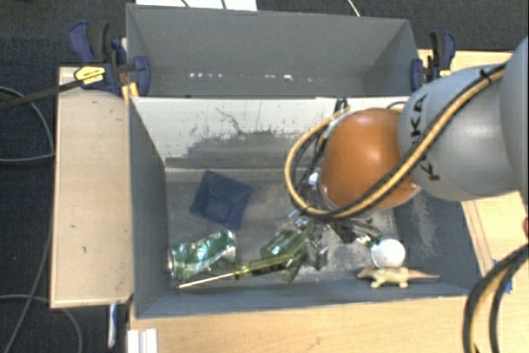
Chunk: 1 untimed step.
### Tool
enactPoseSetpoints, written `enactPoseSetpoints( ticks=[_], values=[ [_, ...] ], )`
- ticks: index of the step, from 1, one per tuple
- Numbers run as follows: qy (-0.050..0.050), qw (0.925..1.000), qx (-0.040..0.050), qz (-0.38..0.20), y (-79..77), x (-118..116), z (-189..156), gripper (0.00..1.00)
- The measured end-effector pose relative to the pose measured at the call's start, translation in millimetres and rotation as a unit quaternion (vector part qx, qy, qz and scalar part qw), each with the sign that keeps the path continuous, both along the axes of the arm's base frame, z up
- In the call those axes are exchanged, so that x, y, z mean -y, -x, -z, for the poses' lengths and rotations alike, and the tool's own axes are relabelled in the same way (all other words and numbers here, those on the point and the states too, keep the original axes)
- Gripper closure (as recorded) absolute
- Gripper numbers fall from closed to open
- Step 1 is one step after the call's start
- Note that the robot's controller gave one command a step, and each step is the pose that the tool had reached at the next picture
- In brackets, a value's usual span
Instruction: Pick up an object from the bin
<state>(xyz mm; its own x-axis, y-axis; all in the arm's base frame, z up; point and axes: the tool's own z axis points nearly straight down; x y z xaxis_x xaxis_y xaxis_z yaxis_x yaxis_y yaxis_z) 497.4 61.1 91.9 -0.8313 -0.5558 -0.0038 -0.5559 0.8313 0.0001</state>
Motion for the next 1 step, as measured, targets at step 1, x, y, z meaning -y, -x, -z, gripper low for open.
enactPoseSetpoints(
  ticks=[1],
  values=[
    [0.000, 1.0000, -0.0026, 0.001, 1.1, 0.0, -12.1, 1.00]
  ],
)
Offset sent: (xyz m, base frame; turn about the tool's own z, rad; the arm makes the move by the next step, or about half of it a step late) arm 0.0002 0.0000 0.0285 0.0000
